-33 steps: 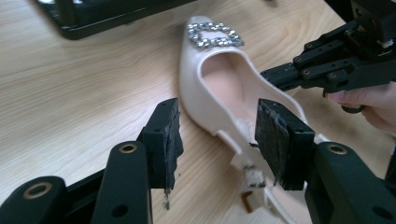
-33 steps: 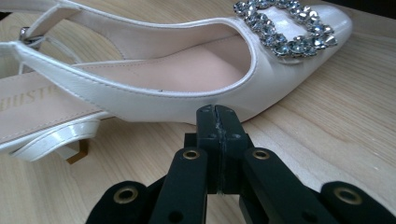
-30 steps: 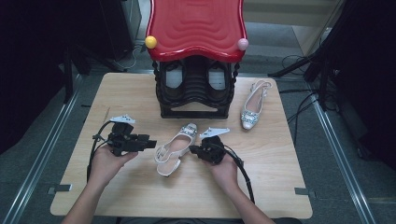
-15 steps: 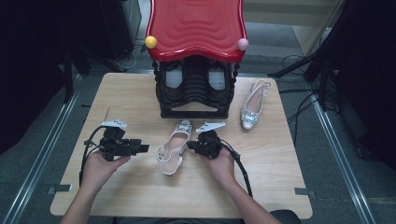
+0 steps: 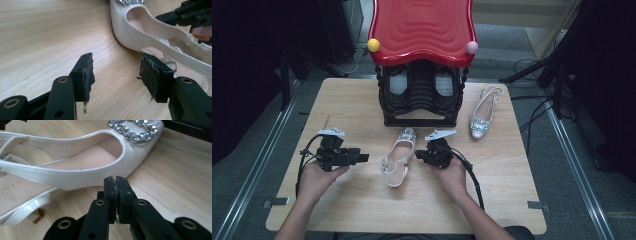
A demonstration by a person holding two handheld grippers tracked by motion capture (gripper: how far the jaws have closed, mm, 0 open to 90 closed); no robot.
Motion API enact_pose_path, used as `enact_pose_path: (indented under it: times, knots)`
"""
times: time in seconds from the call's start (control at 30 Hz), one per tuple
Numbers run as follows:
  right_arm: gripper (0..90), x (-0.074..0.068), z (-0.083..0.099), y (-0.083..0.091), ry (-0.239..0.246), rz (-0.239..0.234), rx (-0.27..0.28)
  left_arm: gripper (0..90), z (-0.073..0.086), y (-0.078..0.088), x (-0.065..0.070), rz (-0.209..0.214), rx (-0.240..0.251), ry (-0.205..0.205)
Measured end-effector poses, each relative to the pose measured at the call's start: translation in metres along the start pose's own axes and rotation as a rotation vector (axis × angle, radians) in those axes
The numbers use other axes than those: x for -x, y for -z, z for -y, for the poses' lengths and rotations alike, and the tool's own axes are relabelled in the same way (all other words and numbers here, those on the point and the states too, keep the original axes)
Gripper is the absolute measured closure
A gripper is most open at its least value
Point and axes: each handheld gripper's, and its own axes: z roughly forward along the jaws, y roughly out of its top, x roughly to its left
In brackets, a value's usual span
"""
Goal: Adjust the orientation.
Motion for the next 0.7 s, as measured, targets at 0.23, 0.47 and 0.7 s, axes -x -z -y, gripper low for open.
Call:
enact_pose_path:
  times: [0.23, 0.47, 0.7]
  knots:
    - [87.8, 0.015, 0.011, 0.026, -0.056, 0.050, 0.032, 43.8, -0.008, -0.009, -0.011, -0.017, -0.013, -0.004]
    - [87.8, 0.031, 0.018, 0.050, -0.095, 0.104, 0.064, 43.6, -0.013, -0.019, -0.020, -0.019, -0.006, 0.004]
    - [87.8, 0.059, 0.028, 0.074, -0.150, 0.178, 0.098, 43.5, -0.019, -0.022, -0.027, -0.028, -0.008, 0.009]
